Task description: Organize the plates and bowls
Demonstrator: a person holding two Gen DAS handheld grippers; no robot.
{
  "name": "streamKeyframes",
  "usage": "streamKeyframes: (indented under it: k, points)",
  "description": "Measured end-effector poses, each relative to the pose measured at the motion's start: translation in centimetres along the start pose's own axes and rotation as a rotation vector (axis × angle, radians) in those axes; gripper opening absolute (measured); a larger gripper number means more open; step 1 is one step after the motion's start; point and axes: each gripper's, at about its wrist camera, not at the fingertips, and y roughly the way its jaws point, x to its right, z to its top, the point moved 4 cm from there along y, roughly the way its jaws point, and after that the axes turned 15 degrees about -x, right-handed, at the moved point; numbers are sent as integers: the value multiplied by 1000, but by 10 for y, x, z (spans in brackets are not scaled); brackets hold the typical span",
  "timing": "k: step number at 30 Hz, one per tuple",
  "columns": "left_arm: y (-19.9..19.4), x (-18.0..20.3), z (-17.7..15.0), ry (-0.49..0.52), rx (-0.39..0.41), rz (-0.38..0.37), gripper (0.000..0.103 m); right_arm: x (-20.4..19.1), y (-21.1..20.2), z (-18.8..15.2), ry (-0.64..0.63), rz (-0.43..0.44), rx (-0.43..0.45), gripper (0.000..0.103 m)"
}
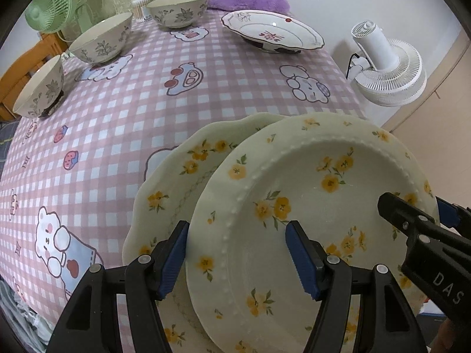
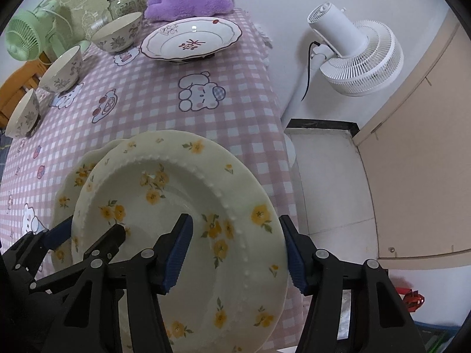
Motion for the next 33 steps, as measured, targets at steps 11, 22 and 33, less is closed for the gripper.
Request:
streamKeyframes:
  k: [11,22,33]
  points:
    - [-2,9,-1,56,51,124,79,0,6,-6,0,24,-26,62]
    - [-25,1,-2,57,107,117,80,7,-15,-15,22,26,33,62]
    - [-35,-16,-13,47,110,111,80,-9,1,-11,-32,-2,-11,42]
